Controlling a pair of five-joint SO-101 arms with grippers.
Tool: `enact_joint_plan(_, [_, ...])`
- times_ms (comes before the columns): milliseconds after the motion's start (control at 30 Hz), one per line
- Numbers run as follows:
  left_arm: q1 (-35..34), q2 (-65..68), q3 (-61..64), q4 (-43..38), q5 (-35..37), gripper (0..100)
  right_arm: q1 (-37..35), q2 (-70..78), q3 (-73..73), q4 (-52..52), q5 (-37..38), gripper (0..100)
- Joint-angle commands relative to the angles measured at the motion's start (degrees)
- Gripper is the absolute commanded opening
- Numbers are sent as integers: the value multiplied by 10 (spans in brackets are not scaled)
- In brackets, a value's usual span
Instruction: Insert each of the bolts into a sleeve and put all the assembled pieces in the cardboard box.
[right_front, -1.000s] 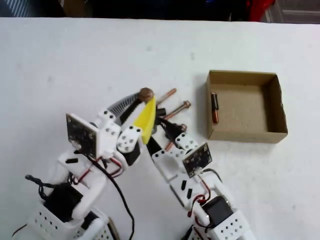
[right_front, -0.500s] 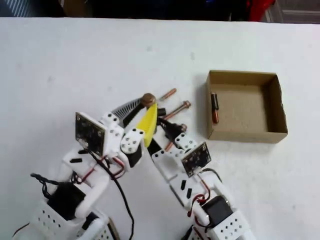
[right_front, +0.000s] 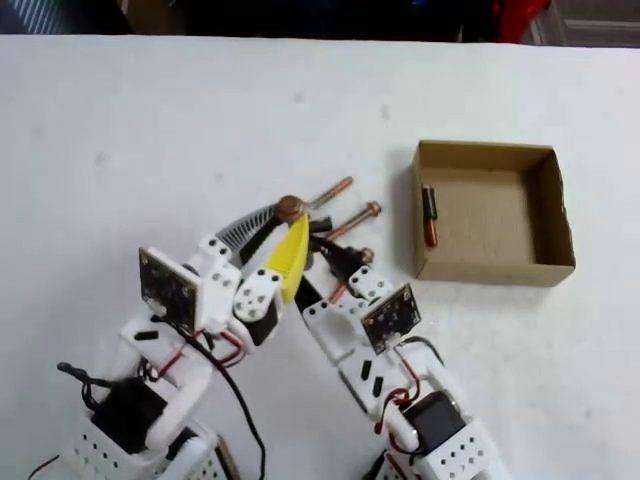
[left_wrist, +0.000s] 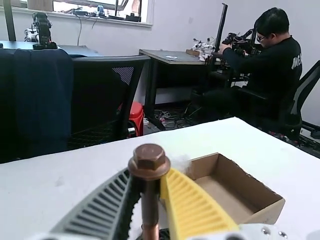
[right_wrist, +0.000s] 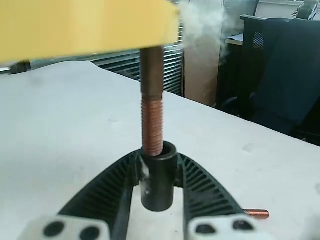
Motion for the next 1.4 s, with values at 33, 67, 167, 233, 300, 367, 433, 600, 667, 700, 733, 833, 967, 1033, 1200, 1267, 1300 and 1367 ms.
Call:
enact_joint_plan(33, [6, -1, 1, -3, 3, 24, -1, -8, 4, -2, 6, 17])
enact_joint_plan(67, [5, -1, 1, -3, 3, 24, -2, -8, 4, -2, 6, 17])
enact_joint_plan(167, [-13, -1, 1, -25, 3, 24, -2, -8, 4, -1, 6, 17])
enact_joint_plan(233, [-33, -1, 1, -45, 4, 24, -2, -8, 4, -1, 6, 17])
enact_joint_plan(300, [-43, -1, 1, -52, 5, 24, -2, -8, 4, -1, 6, 17])
enact_joint_plan(367, [-41, -1, 1, -50, 6, 24, -2, -8, 4, -1, 6, 17])
enact_joint_plan(433, [-40, -1, 1, -51, 6, 24, -2, -8, 4, -1, 6, 17])
enact_joint_plan(600, [-40, -1, -2, -52, 6, 24, -3, -8, 4, -1, 6, 17])
enact_joint_plan(667, [-40, -1, -3, -52, 6, 24, -3, -8, 4, -1, 6, 17])
enact_joint_plan(700, [-40, -1, -3, -55, 6, 24, -3, -8, 4, -1, 6, 17])
enact_joint_plan(733, [-40, -1, -2, -64, 6, 24, -3, -8, 4, -1, 6, 17])
enact_joint_plan(833, [-38, -1, -2, -88, 7, 24, -3, -8, 4, -1, 6, 17])
enact_joint_plan(967, [-23, -1, 1, -79, 7, 24, -3, -8, 4, -1, 6, 17])
enact_joint_plan(1033, [-4, -1, -1, -76, 7, 24, -1, -8, 4, -1, 6, 17])
enact_joint_plan(1200, [-7, -1, 1, -75, 7, 24, 0, -8, 4, -1, 6, 17])
enact_joint_plan(1267, [-7, -1, 1, -74, 7, 24, 0, -8, 4, -1, 6, 17])
enact_joint_plan(1300, [-6, -1, 1, -74, 7, 24, 0, -8, 4, -1, 6, 17])
enact_joint_plan(1367, [-5, -1, 1, -74, 7, 24, 0, -8, 4, -1, 6, 17])
